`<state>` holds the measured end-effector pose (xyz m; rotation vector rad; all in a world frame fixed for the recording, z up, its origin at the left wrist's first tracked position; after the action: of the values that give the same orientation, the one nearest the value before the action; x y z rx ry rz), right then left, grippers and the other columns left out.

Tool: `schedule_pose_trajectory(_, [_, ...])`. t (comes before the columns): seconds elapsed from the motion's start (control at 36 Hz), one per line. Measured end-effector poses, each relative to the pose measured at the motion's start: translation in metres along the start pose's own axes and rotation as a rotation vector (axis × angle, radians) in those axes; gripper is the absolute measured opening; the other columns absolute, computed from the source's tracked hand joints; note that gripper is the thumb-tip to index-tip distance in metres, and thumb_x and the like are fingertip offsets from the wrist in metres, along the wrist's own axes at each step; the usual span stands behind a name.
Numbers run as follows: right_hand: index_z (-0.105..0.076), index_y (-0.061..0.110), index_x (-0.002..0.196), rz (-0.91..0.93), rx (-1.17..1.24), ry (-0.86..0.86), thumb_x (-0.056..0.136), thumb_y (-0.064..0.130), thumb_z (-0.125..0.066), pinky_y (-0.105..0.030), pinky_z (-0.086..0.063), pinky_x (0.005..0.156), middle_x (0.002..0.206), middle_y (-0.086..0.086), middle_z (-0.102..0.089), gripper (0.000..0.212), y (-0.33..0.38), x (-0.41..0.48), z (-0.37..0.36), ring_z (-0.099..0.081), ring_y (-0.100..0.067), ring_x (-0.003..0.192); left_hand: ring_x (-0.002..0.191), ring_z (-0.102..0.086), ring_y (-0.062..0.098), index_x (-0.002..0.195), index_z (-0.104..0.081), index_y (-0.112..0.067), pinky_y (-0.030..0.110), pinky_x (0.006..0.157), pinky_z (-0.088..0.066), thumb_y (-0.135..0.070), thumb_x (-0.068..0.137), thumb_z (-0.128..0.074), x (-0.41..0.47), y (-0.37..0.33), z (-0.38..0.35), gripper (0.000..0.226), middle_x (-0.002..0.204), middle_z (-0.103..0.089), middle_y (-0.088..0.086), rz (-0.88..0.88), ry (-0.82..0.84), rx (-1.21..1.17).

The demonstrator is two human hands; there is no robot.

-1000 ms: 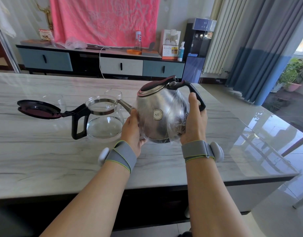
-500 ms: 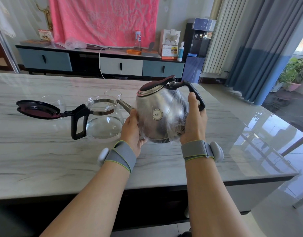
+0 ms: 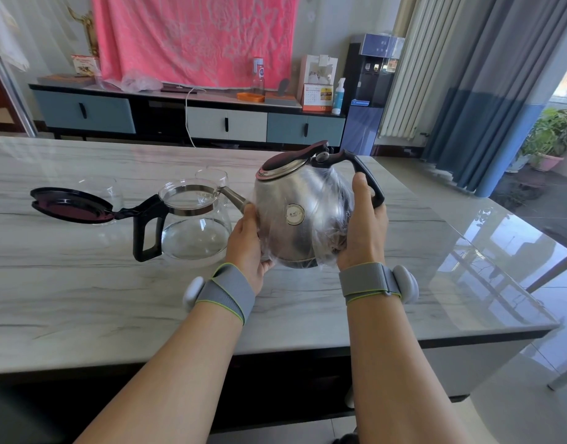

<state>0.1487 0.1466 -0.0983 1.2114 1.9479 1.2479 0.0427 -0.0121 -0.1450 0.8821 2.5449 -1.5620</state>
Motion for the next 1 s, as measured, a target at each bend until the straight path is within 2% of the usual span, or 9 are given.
schedule_pose_trajectory(0.14, [-0.065,0.025,0.095,-0.004,-0.008,0.004,0.081,0.055,-0.076,-0.055,-0.055,0.107,0.097,0.004,-0.062,0.035,0.0006,-0.0003,-0.0019,-0.066,-0.022,0.098,0.105,-0.064,0.019,0.121,-0.062,-0.033,0.052,0.095,-0.054,-0.059,0.099,-0.048,-0.0001,0.0003,0.0002,0.037,0.117,-0.068,-0.004,-0.001,-0.004,0.001])
schedule_pose_trajectory(0.31, [-0.067,0.027,0.098,-0.002,-0.018,0.008,0.079,0.057,-0.076,-0.055,-0.055,0.108,0.1,0.004,-0.064,0.037,0.0017,-0.0018,-0.0024,-0.065,-0.019,0.099,0.106,-0.064,0.02,0.114,-0.063,-0.035,0.051,0.093,-0.055,-0.059,0.099,-0.048,-0.0012,0.0,0.0002,0.032,0.115,-0.069,-0.004,0.003,0.0,-0.001])
schedule_pose_trajectory(0.44, [-0.07,0.028,0.105,0.002,-0.021,-0.002,0.078,0.058,-0.076,-0.053,-0.054,0.109,0.11,0.001,-0.07,0.04,0.0035,-0.0046,-0.0029,-0.069,-0.025,0.116,0.103,-0.064,0.018,0.11,-0.063,-0.036,0.051,0.093,-0.055,-0.058,0.099,-0.048,-0.0014,0.0,0.0001,0.029,0.114,-0.069,-0.005,0.001,0.002,-0.001])
schedule_pose_trajectory(0.61, [-0.061,0.028,0.089,0.013,-0.005,0.014,0.087,0.053,-0.076,-0.045,-0.053,0.104,0.094,0.007,-0.06,0.028,0.0016,-0.0006,-0.0016,-0.06,-0.017,0.094,0.105,-0.064,0.02,0.111,-0.063,-0.035,0.051,0.093,-0.055,-0.059,0.099,-0.048,-0.0016,-0.0001,-0.0005,0.03,0.116,-0.069,-0.004,0.0,0.005,0.004])
schedule_pose_trajectory(0.75, [-0.058,0.025,0.089,0.015,0.0,0.012,0.087,0.053,-0.074,-0.047,-0.054,0.105,0.09,0.006,-0.056,0.032,0.0016,0.0004,-0.0009,-0.056,-0.016,0.089,0.106,-0.063,0.02,0.112,-0.062,-0.035,0.052,0.096,-0.053,-0.059,0.099,-0.048,-0.0013,-0.0001,-0.0004,0.031,0.118,-0.068,-0.003,0.005,0.005,0.002])
schedule_pose_trajectory(0.86, [-0.056,0.03,0.082,0.014,0.012,0.012,0.089,0.051,-0.075,-0.045,-0.054,0.101,0.087,0.009,-0.055,0.029,0.0009,0.0001,-0.0008,-0.055,-0.015,0.088,0.101,-0.064,0.017,0.106,-0.063,-0.034,0.045,0.085,-0.056,-0.058,0.1,-0.047,-0.002,-0.0002,-0.0011,0.029,0.112,-0.069,-0.005,-0.004,0.011,0.006])
schedule_pose_trajectory(0.92, [-0.056,0.03,0.083,0.011,0.009,0.016,0.09,0.051,-0.075,-0.043,-0.054,0.096,0.085,0.009,-0.054,0.029,0.0011,-0.0003,-0.0012,-0.054,-0.014,0.087,0.103,-0.064,0.018,0.106,-0.063,-0.035,0.047,0.089,-0.055,-0.059,0.1,-0.047,-0.0019,-0.0001,-0.001,0.03,0.114,-0.069,-0.005,-0.003,0.013,0.002])
schedule_pose_trajectory(1.0, [-0.058,0.03,0.084,0.012,0.013,0.013,0.089,0.051,-0.075,-0.041,-0.053,0.097,0.087,0.009,-0.056,0.028,0.0017,0.0,-0.001,-0.056,-0.014,0.089,0.103,-0.064,0.018,0.105,-0.063,-0.034,0.049,0.093,-0.054,-0.058,0.1,-0.048,-0.0012,-0.0002,-0.0003,0.029,0.114,-0.069,-0.005,-0.004,0.008,-0.001])
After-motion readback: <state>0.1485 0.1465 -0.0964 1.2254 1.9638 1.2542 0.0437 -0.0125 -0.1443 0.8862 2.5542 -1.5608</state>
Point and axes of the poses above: each hand's wrist, its own x-axis towards the middle knuckle, its own z-axis out of the back of the hand, y = z × x, the point moved 7 cm from there along x, towards the middle knuckle
